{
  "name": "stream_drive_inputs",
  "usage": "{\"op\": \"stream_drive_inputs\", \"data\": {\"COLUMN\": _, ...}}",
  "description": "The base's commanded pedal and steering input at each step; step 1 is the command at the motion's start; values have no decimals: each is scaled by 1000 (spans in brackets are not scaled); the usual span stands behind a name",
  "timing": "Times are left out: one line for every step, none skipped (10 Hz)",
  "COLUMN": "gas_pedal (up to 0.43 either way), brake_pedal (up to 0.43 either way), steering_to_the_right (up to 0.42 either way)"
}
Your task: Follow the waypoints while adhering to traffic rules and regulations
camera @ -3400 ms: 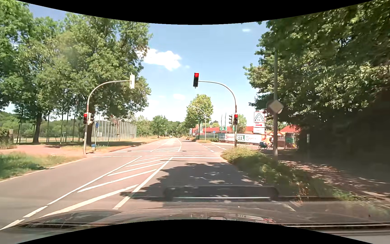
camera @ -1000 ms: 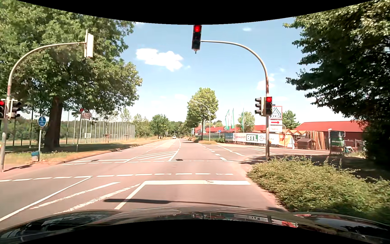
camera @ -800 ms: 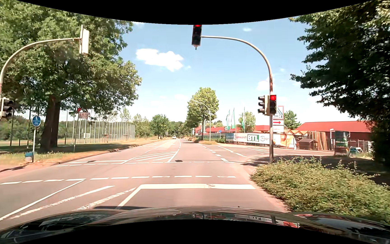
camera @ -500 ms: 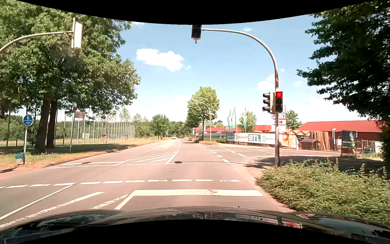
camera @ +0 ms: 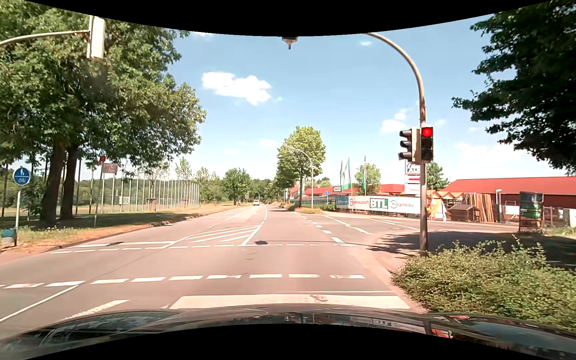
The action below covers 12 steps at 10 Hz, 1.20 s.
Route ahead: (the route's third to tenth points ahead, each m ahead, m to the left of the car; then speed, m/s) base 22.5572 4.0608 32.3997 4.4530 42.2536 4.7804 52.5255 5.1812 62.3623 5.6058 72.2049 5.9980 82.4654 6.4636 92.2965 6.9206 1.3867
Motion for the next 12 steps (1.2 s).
{"op": "stream_drive_inputs", "data": {"gas_pedal": 0, "brake_pedal": 213, "steering_to_the_right": -7}}
{"op": "stream_drive_inputs", "data": {"gas_pedal": 0, "brake_pedal": 213, "steering_to_the_right": -6}}
{"op": "stream_drive_inputs", "data": {"gas_pedal": 0, "brake_pedal": 213, "steering_to_the_right": -6}}
{"op": "stream_drive_inputs", "data": {"gas_pedal": 0, "brake_pedal": 213, "steering_to_the_right": -6}}
{"op": "stream_drive_inputs", "data": {"gas_pedal": 0, "brake_pedal": 213, "steering_to_the_right": -6}}
{"op": "stream_drive_inputs", "data": {"gas_pedal": 0, "brake_pedal": 213, "steering_to_the_right": -6}}
{"op": "stream_drive_inputs", "data": {"gas_pedal": 0, "brake_pedal": 213, "steering_to_the_right": -6}}
{"op": "stream_drive_inputs", "data": {"gas_pedal": 0, "brake_pedal": 213, "steering_to_the_right": -6}}
{"op": "stream_drive_inputs", "data": {"gas_pedal": 0, "brake_pedal": 213, "steering_to_the_right": -7}}
{"op": "stream_drive_inputs", "data": {"gas_pedal": 0, "brake_pedal": 213, "steering_to_the_right": -6}}
{"op": "stream_drive_inputs", "data": {"gas_pedal": 0, "brake_pedal": 207, "steering_to_the_right": -6}}
{"op": "stream_drive_inputs", "data": {"gas_pedal": 0, "brake_pedal": 213, "steering_to_the_right": -6}}
